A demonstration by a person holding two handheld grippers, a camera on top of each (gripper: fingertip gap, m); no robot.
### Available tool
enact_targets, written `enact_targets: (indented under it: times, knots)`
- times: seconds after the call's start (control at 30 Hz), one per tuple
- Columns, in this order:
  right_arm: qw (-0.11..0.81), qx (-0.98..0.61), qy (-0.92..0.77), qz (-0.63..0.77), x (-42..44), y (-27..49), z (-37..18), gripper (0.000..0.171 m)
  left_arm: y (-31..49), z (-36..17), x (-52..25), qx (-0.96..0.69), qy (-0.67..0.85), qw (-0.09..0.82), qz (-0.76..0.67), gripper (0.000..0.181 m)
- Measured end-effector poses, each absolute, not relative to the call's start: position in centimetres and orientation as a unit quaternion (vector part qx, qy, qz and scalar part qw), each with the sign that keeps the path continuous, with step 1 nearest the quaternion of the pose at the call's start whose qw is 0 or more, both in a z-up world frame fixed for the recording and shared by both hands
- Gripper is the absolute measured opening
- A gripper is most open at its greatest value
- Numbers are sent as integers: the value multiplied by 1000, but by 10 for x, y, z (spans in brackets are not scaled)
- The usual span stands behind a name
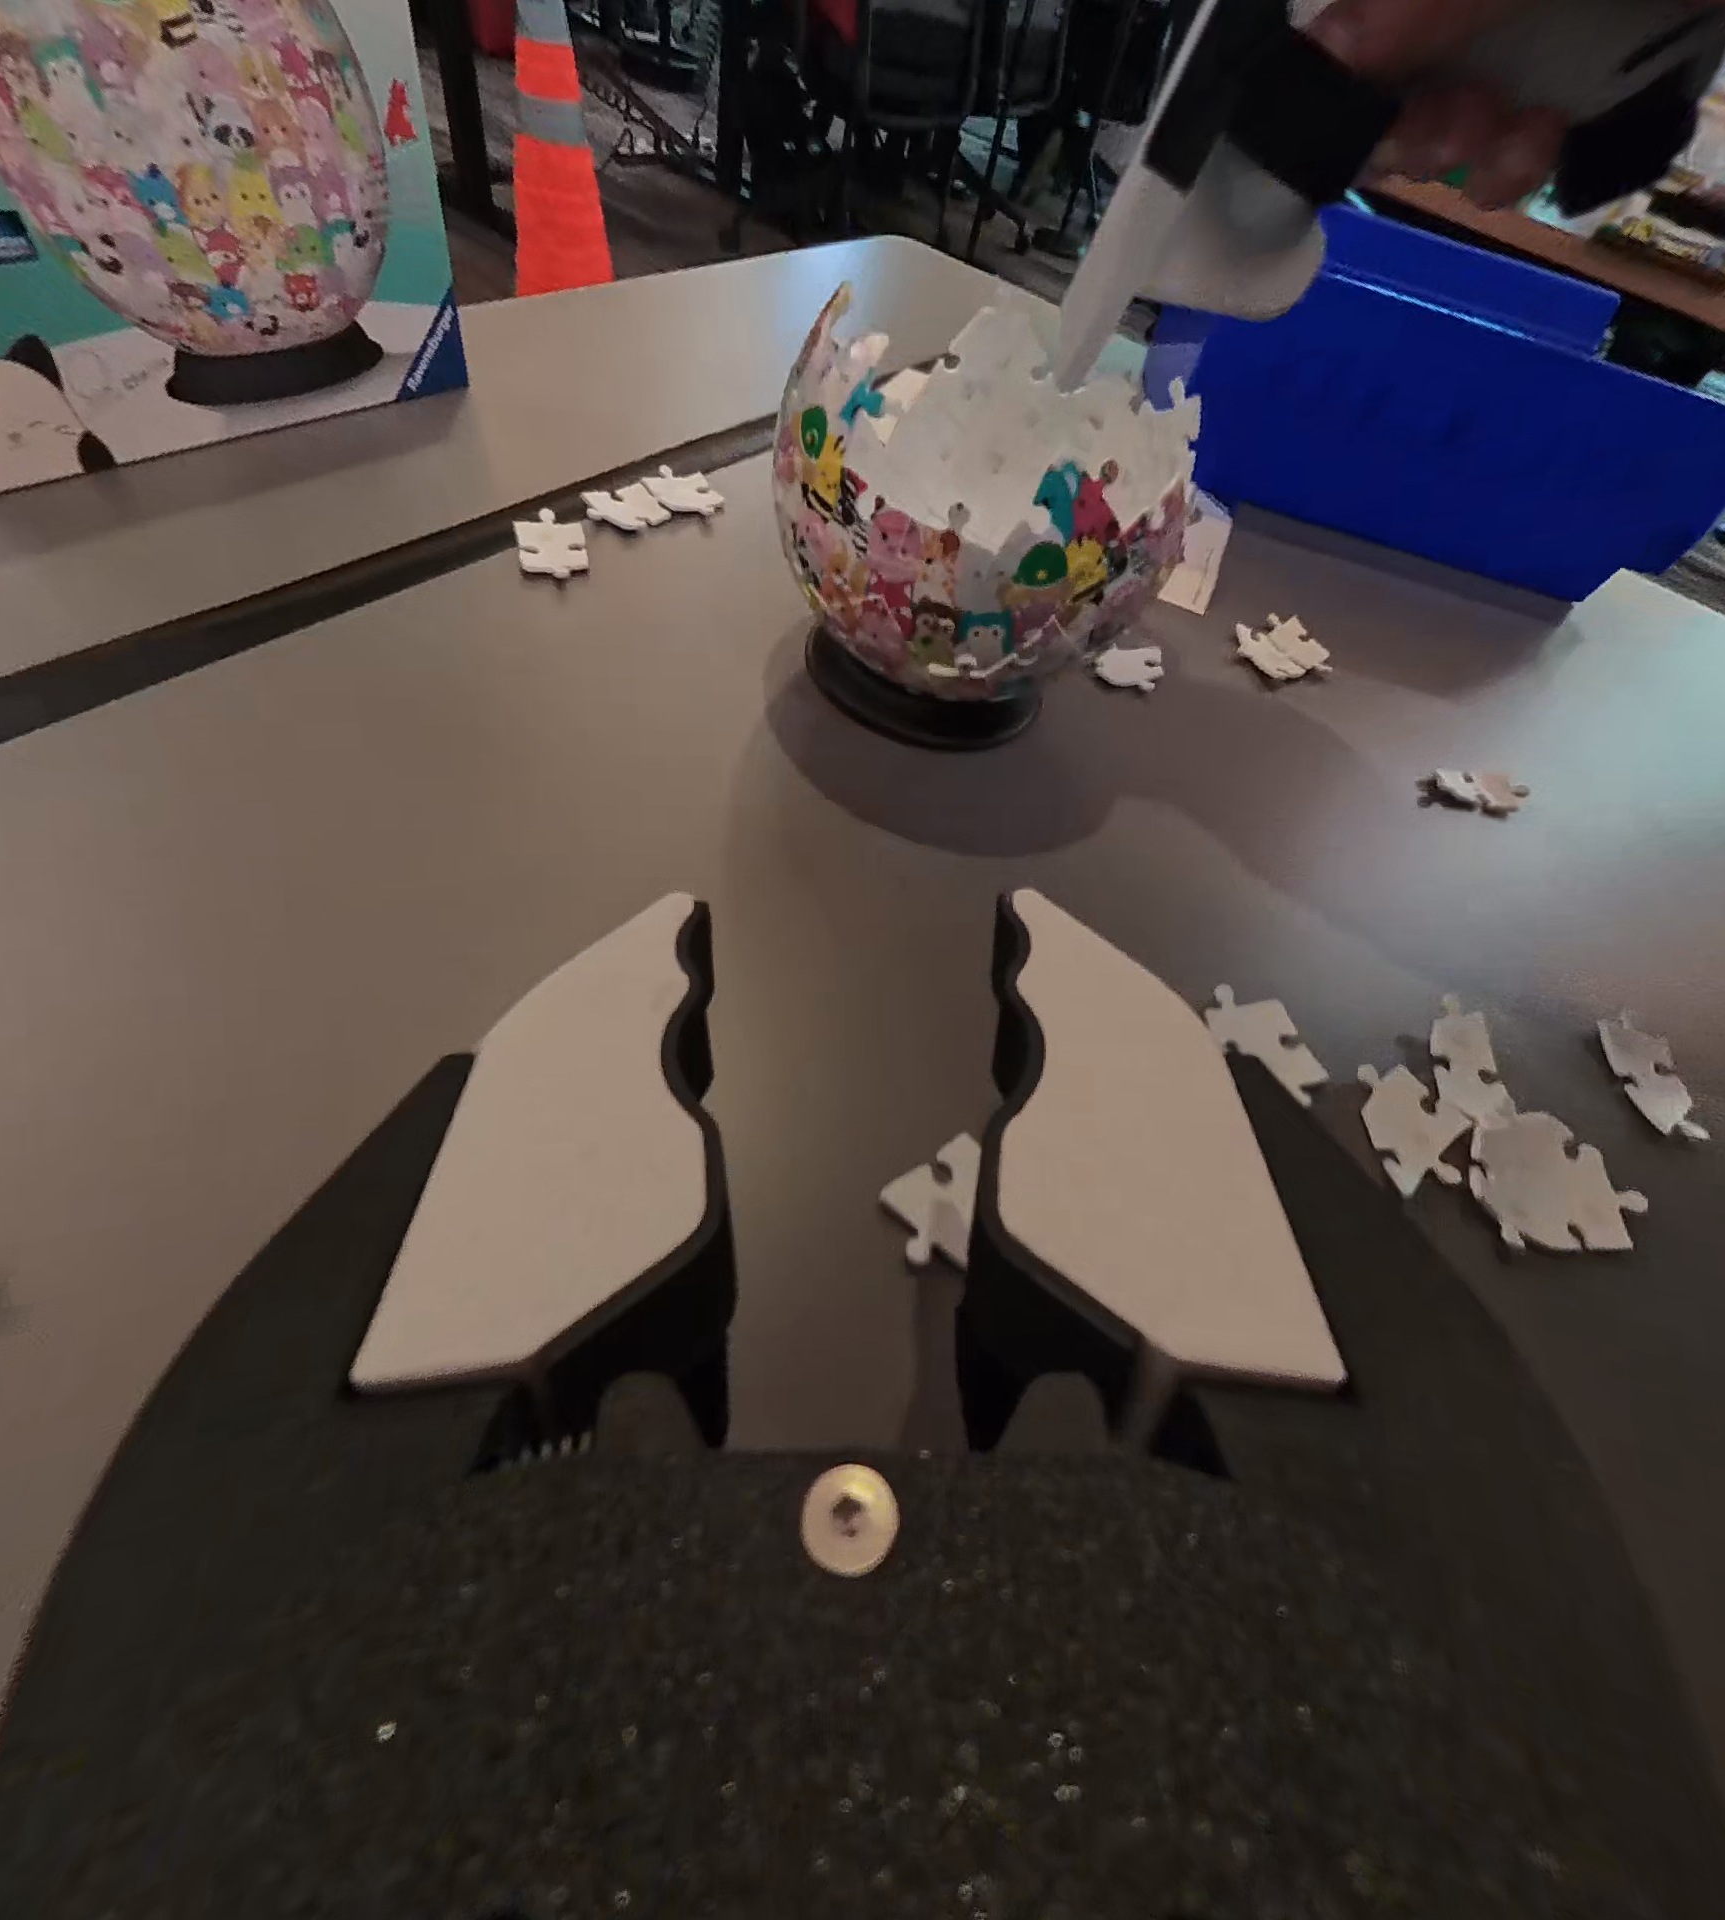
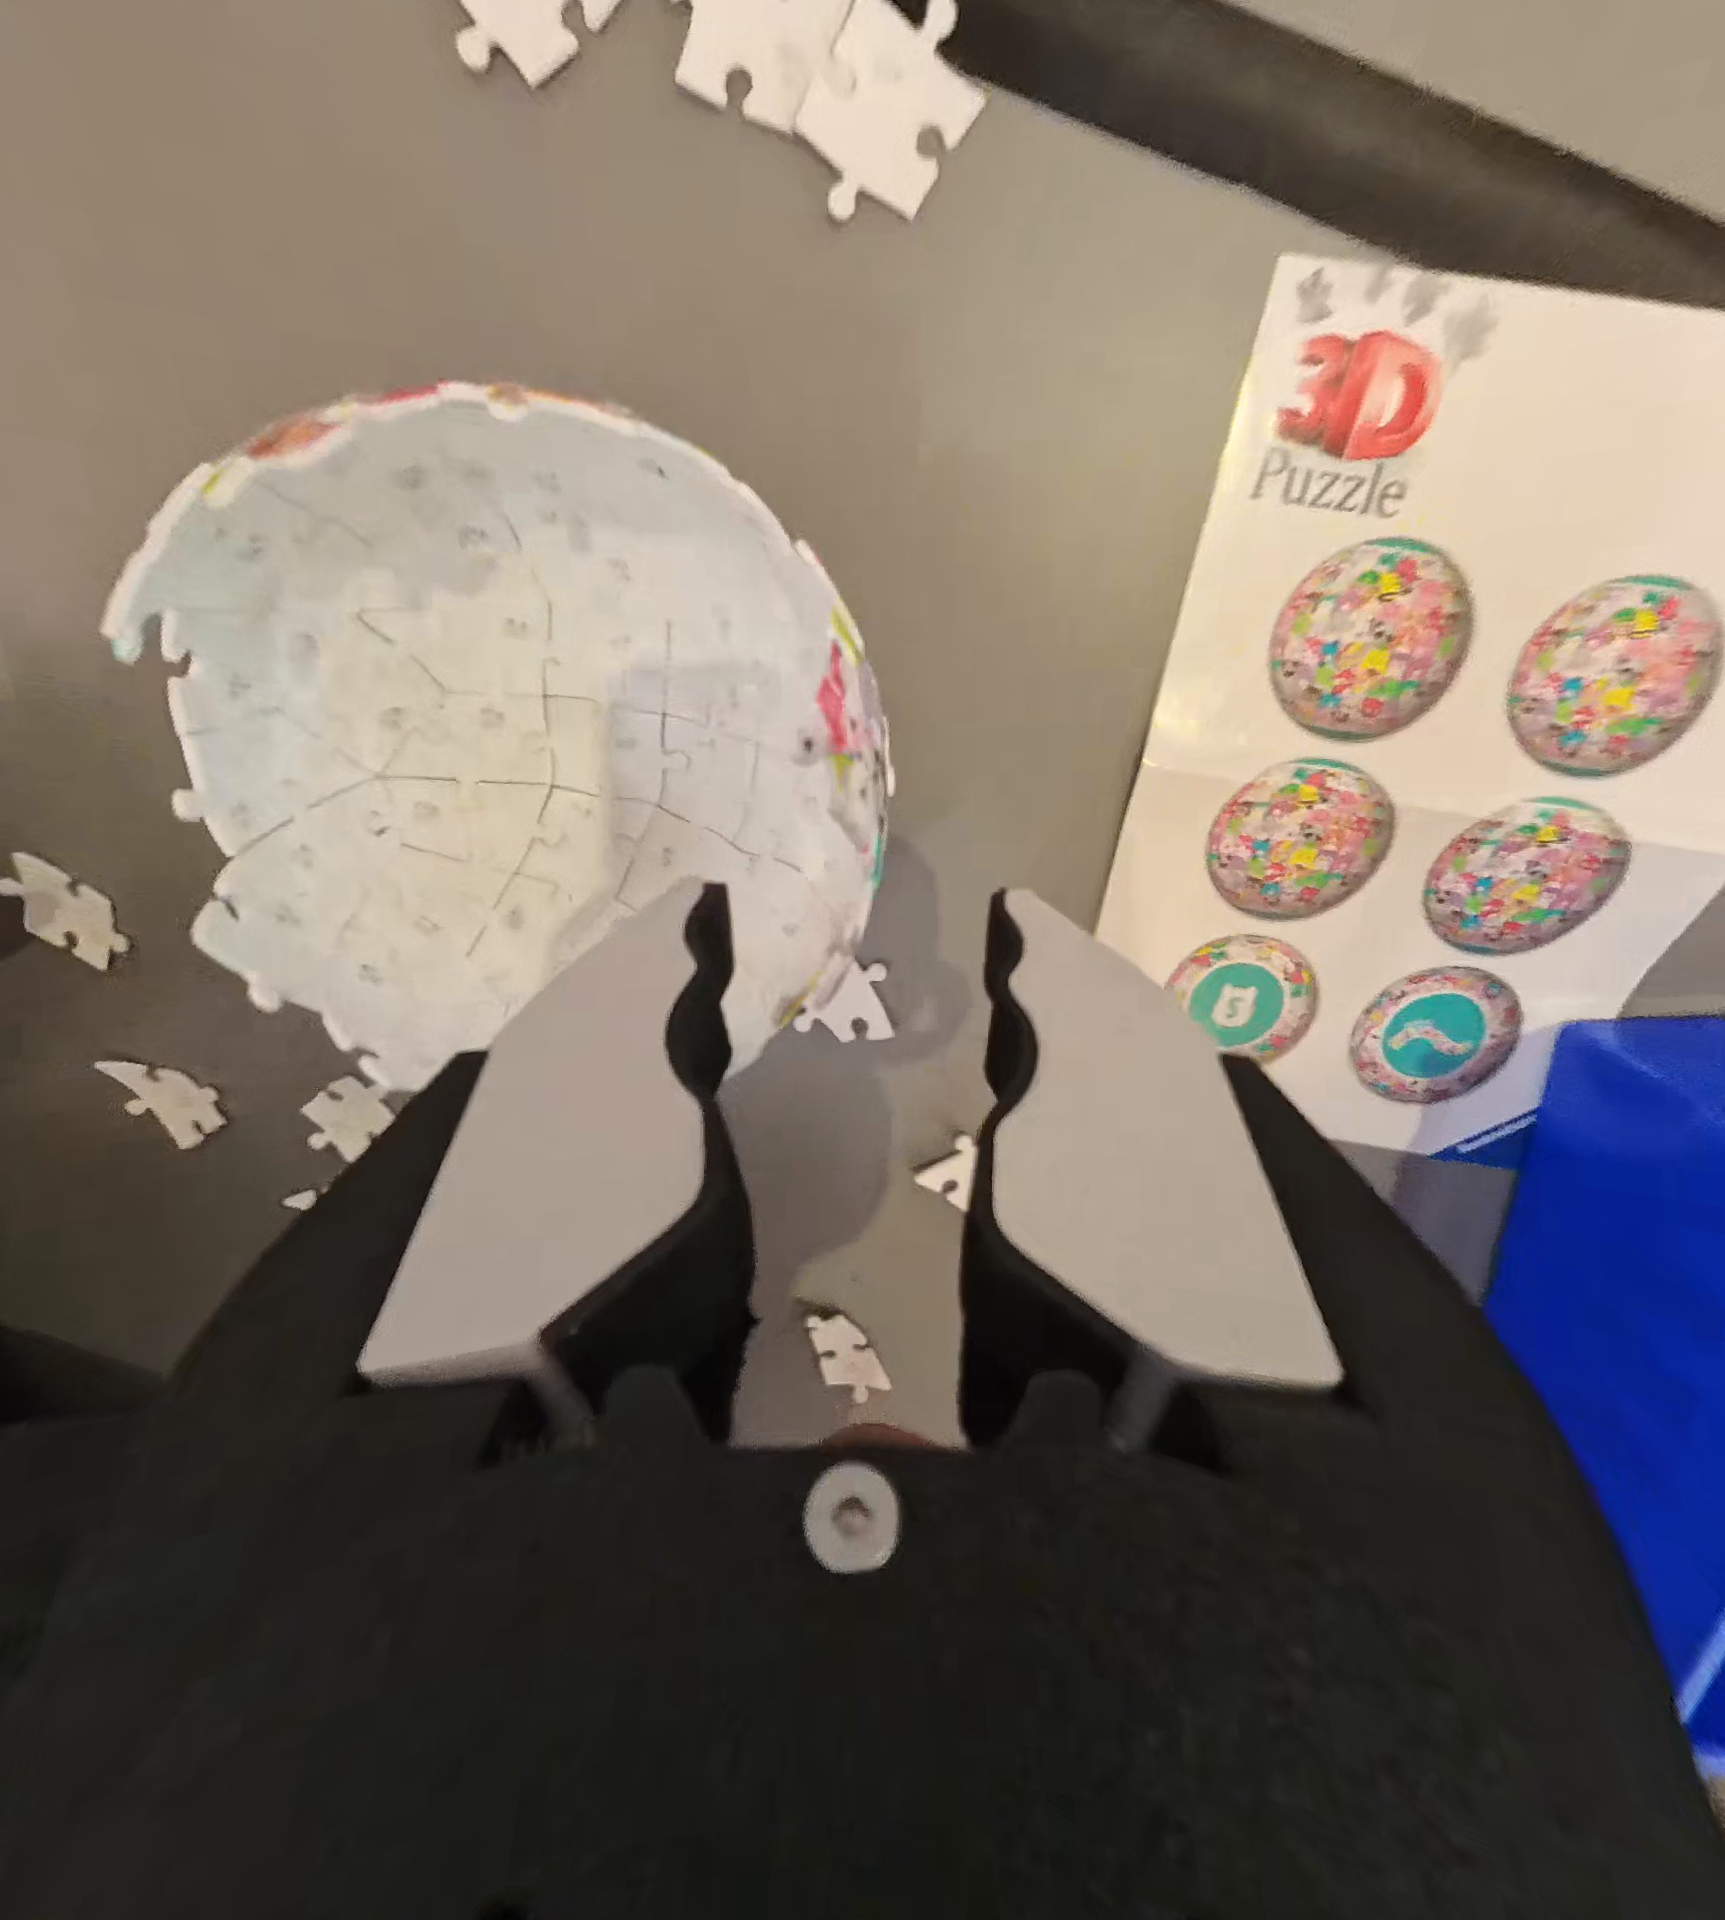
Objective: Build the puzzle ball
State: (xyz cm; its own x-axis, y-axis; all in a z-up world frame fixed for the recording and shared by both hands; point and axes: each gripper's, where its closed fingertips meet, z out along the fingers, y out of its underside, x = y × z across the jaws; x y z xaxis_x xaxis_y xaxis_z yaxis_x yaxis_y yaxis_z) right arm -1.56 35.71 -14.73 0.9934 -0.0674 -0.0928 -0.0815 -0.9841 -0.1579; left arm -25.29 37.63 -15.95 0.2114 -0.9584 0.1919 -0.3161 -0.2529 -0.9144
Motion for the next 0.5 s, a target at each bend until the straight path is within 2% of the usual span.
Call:
enact_targets:
  times: [0.3, 0.5]
  knots:
    - [-23, -999, 15, -28, -9, 349, -175, 30, 358, -160, -281, -679, 450, 368, -448, 52]
    - [-51, -998, 16, -31, -15, 352, -172, 16, 352, -162, -282, -679, 454, 353, -455, 52]
